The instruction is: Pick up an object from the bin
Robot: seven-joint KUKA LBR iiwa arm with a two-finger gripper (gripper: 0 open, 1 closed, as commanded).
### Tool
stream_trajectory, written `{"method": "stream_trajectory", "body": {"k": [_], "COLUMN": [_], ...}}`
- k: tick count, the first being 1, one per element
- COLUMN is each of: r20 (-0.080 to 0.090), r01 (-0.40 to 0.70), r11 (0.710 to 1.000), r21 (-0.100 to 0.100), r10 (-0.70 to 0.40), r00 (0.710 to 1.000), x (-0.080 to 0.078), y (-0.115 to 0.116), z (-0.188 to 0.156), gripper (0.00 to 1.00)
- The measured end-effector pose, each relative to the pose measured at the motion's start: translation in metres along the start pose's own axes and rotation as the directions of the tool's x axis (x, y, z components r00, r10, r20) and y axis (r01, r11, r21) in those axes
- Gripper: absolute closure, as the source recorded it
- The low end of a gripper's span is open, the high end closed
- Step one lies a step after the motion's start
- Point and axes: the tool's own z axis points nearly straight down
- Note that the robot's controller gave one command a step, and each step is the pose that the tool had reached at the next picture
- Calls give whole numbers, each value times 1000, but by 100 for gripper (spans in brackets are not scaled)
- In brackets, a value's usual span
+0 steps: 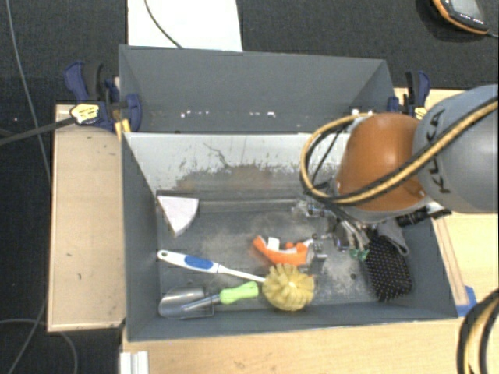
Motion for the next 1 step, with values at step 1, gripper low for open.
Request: {"method": "stream_trajectory", "body": {"k": [1], "r20": [0], "r01": [368], "r11": [930], "r21": [0], "r10": [-368], "r00": [930], "x": [16], "y": [-26], "z": [21], "gripper": [0]}}
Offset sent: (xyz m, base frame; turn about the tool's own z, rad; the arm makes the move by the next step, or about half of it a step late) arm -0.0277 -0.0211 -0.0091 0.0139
